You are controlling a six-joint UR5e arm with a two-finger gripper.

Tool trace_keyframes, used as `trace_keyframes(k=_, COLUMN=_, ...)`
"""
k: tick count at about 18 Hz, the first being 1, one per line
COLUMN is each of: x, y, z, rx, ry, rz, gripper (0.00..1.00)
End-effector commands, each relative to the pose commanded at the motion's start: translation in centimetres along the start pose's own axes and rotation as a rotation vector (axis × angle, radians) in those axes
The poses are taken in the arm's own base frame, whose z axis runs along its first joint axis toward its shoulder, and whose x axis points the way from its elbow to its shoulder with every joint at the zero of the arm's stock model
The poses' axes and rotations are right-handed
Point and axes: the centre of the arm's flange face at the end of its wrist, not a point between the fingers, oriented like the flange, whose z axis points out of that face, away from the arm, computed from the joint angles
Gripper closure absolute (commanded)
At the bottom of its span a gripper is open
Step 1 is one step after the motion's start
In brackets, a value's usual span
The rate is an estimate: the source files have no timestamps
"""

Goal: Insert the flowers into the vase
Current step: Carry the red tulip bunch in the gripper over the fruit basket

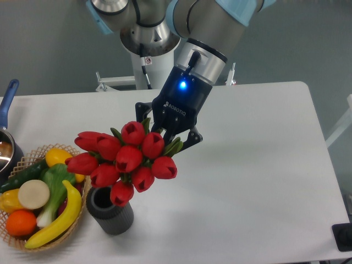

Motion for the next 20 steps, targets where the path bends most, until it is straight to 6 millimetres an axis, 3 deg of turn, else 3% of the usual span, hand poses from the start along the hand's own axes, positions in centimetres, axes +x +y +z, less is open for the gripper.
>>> trace_keyframes(k=14, x=0.1, y=1.0, z=1.0, rx=0.022, ry=0.051, rz=-0.020, gripper=0.82)
trace_keyframes(k=16, x=-0.5, y=0.9, z=1.4, rx=0.031, ry=0.046, rz=-0.008, gripper=0.82)
trace_keyframes(k=20, x=0.1, y=0.7, z=2.4, rx=0.079, ry=0.099, rz=0.004, gripper=0.82)
